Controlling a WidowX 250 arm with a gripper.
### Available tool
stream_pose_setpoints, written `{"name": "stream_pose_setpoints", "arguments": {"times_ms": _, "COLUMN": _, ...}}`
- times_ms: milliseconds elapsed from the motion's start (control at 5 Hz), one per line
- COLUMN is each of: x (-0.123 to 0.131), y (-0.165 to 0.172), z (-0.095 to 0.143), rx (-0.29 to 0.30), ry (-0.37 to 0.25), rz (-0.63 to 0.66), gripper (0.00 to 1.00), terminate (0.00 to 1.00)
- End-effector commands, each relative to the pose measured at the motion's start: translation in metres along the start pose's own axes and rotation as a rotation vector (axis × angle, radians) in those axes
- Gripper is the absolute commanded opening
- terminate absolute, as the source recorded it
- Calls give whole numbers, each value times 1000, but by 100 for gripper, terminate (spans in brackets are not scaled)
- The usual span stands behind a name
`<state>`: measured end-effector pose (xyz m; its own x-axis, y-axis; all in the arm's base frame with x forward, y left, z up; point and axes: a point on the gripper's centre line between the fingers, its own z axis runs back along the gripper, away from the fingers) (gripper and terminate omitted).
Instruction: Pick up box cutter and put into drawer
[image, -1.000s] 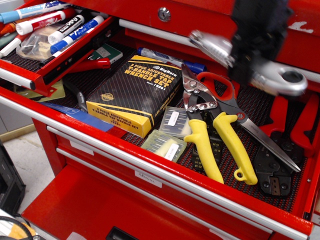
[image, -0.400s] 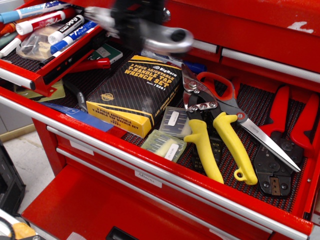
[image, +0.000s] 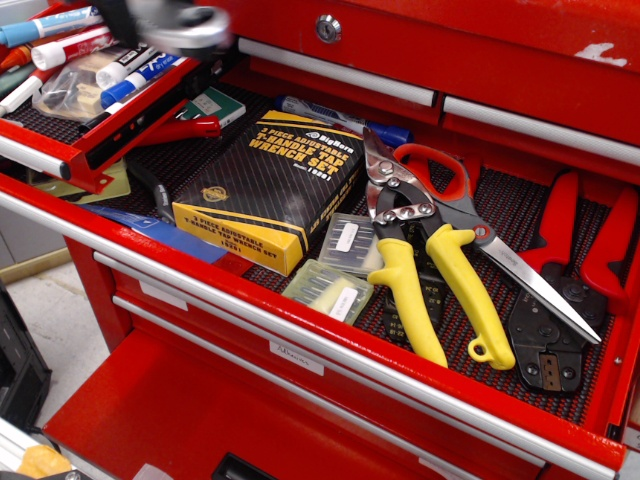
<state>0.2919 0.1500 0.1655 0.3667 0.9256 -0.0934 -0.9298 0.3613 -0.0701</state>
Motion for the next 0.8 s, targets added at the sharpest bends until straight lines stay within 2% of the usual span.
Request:
{"name": "stream_pose_setpoints", "arguments": {"times_ms": 0, "x": 41, "y": 7, "z": 34, "rx": -18, "ry": -35, "rz": -84, "gripper": 100, "terminate": 0}}
{"name": "stream_pose_setpoints", "arguments": {"times_ms": 400, "x": 41, "y": 7, "z": 34, "rx": -18, "ry": -35, "rz": -84, "gripper": 100, "terminate": 0}}
{"name": "stream_pose_setpoints", "arguments": {"times_ms": 600, "x": 41, "y": 7, "z": 34, "rx": -18, "ry": -35, "rz": -84, "gripper": 100, "terminate": 100}}
